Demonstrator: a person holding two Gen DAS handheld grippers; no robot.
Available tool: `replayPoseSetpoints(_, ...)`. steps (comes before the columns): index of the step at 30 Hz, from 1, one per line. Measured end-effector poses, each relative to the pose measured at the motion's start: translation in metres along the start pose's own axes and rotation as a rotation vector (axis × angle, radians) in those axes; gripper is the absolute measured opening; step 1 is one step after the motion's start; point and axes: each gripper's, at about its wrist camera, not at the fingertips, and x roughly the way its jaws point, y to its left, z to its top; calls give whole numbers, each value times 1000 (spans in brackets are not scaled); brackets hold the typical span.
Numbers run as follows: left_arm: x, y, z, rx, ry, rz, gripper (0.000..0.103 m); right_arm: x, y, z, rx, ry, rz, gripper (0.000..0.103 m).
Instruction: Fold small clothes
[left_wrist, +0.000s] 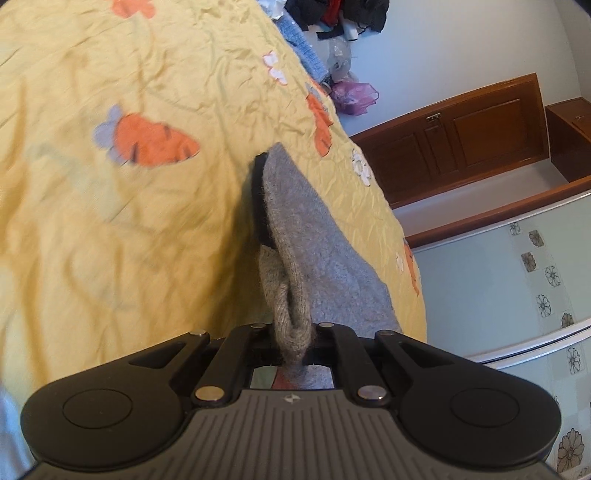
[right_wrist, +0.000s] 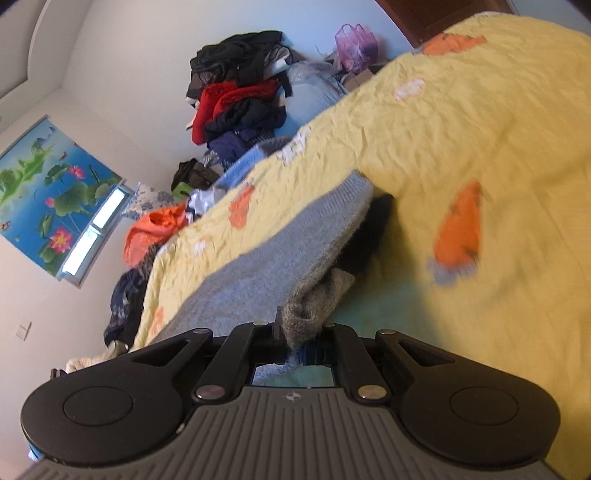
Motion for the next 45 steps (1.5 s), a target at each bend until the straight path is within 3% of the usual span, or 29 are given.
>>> replayPoseSetpoints(2, -6, 7, -10, 8, -1, 13, 5, -8, -3, -18, 4, 7, 5, 11)
replayPoseSetpoints(8, 8, 34, -40, 9, 45, 115, 9, 0, -20, -51, -12, 35, -102, 12)
replayPoseSetpoints(11, 3, 52, -40, -43, 49, 86, 12, 0, -20, -57, -23, 71, -119, 24)
replayPoseSetpoints(12, -7, 54, -39, -50, 33, 109, 19, -5, -20, -61, -25, 67, -145, 39)
replayPoseSetpoints(13, -19, 52, -37, -33, 12, 147, 24, -12, -15, -63, -56, 61, -174, 45)
replayPoseSetpoints(15, -50, 37, -36, 52, -79, 235, 61, -33, -7, -63, -110, 16, -194, 46)
replayPoseSetpoints(17, -72, 19, -37, 115, -165, 180, 73, -45, 7, -58, -177, -34, -193, 46)
replayPoseSetpoints(20, -61, -7, -36, 138, -169, 11, 88, -27, 19, -41, -199, -46, -148, 46)
replayPoseSetpoints(23, -10, -32, -29, 188, -155, -68, 89, 15, 29, -19, -248, -70, -156, 46)
replayPoseSetpoints(25, 26, -43, -16, 210, -203, -43, 89, 48, 34, 1, -257, -74, -180, 46)
replayPoseSetpoints(27, 60, -39, 4, 165, -204, -86, 88, 73, 34, 17, -243, -86, -155, 46)
replayPoseSetpoints(29, 95, -32, 19, 130, -185, -45, 88, 98, 31, 28, -261, -59, -205, 41)
replayPoseSetpoints(30, 110, -29, 23, 146, -171, 14, 87, 107, 25, 30, -253, -57, -248, 43)
replayPoseSetpoints(31, 119, -25, 22, 185, -185, 74, 84, 116, 15, 31, -230, -21, -266, 42)
replayPoseSetpoints(33, 120, -27, 17, 268, -207, 82, 84, 115, 3, 29, -243, -44, -252, 31)
replayPoseSetpoints(35, 116, -45, 9, 394, -199, 214, 84, 110, 6, 29, -274, -38, -307, 21)
replayPoseSetpoints(37, 105, -57, -2, 457, -213, 328, 84, 105, 14, 25, -333, -30, -364, 20)
replayPoseSetpoints(40, 86, -74, -24, 514, -245, 420, 87, 93, 31, 13, -386, -28, -375, 37)
replayPoseSetpoints(43, 89, -82, -44, 565, -238, 507, 90, 84, 50, -12, -444, -26, -329, 74)
replayPoseSetpoints(44, 93, -80, -51, 583, -220, 531, 93, 84, 55, -22, -471, -21, -325, 94)
replayPoseSetpoints(45, 98, -76, -56, 596, -204, 558, 98, 85, 58, -32, -513, -11, -347, 99)
